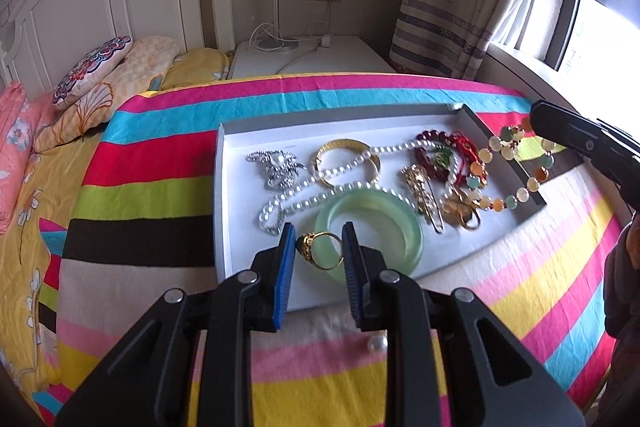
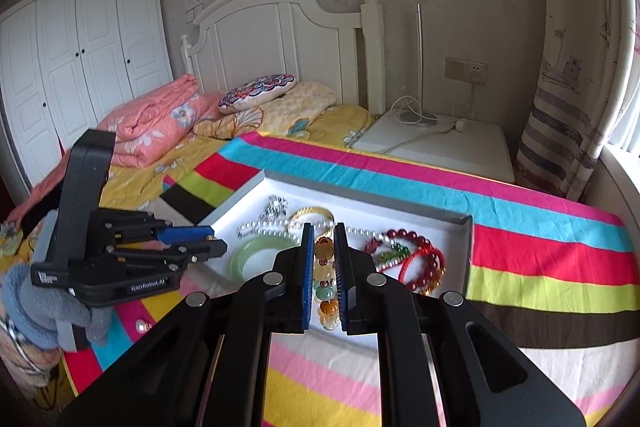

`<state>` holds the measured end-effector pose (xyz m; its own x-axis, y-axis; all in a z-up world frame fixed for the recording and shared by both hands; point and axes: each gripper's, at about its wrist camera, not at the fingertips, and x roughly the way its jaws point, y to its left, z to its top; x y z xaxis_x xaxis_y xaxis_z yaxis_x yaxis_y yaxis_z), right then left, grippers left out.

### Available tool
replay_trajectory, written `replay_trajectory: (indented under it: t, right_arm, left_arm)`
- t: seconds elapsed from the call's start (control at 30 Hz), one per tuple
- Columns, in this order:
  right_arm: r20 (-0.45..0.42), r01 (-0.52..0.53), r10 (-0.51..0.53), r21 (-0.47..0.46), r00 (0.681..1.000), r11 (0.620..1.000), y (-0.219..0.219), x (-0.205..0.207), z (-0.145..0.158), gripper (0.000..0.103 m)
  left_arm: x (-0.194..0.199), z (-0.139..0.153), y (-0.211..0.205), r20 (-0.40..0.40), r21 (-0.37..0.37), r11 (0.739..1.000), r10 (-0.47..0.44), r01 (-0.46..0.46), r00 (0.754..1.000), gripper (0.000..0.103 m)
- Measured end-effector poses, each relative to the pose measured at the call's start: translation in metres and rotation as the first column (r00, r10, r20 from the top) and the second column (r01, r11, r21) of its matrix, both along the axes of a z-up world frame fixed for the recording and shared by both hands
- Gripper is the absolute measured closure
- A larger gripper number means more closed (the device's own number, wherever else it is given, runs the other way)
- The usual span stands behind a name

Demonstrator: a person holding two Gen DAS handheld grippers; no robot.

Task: Organize jewelry
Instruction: 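Carry the bead bracelet and gold ring into the grey box and open both grippers, then grasp a pearl earring with the right gripper while the left gripper grasps the other pearl earring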

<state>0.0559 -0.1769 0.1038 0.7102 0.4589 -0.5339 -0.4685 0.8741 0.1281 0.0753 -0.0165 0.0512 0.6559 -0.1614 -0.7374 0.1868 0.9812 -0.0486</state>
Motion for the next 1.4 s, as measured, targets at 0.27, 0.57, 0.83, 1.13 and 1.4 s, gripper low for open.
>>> replay_trajectory:
  t: [0.27, 0.57, 0.83, 1.13, 1.4]
  right_arm:
    - [-0.071, 0.001, 0.002, 0.042, 0.997, 0.999, 0.015, 0.04, -0.012, 0.092]
    - [-0.038, 0.004, -0.001, 0.092, 0.999, 0.996, 0.032, 0.06, 0.006, 0.092]
    - [-0.073, 0.069, -0.068, 0.011, 0.995, 0.998, 0.041, 0.087, -0.017, 0.091]
    - [-0.078, 0.074, -0.07, 0.052, 0.994, 0.996, 0.02, 0.069, -0.017, 0.047]
    - [0.04, 0.018, -0.019, 0.023, 0.999, 1.0, 0.004, 0.0, 0.008, 0.039]
  left_arm:
    - [0.031, -0.012, 0.02, -0.036, -0.027, 0.997, 0.065, -0.066, 0.997, 0.08]
    - [0.039, -0.024, 0.036, -0.052, -0.058, 0.995, 0.08, -0.083, 0.995, 0.08]
    - [0.038, -0.024, 0.036, -0.044, -0.073, 0.995, 0.071, -0.074, 0.997, 0.08]
    - [0.014, 0.013, 0.041, 0.061, -0.148, 0.984, 0.113, -0.103, 0.992, 0.017]
    - [-0.053, 0.061, 0.059, 0.206, -0.124, 0.98, 0.176, -0.153, 0.963, 0.003]
